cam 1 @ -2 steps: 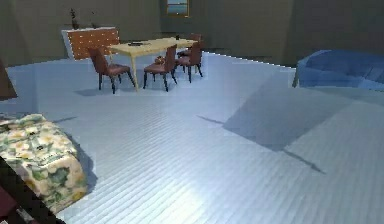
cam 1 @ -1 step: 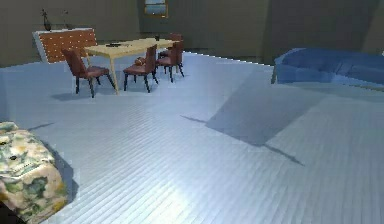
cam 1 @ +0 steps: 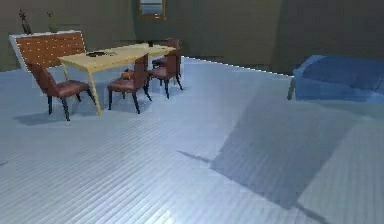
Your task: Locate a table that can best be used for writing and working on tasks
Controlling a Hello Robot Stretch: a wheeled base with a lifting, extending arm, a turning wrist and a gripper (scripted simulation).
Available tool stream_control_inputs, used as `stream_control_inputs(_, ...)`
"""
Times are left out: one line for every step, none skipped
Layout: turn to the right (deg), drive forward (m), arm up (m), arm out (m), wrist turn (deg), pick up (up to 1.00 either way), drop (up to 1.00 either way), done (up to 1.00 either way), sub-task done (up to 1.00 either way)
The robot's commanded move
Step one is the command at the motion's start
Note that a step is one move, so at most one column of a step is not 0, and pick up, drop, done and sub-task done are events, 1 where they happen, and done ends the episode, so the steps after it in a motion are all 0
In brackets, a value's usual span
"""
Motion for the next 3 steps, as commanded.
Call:
stream_control_inputs(-39.0, 0.0, 0.0, 0.0, 0.0, 0.0, 0.0, 0.0, 0.0)
stream_control_inputs(0.0, 1.0, 0.0, 0.0, 0.0, 0.0, 0.0, 0.0, 0.0)
stream_control_inputs(0.0, 0.65, 0.0, 0.0, 0.0, 0.0, 0.0, 0.0, 0.0)
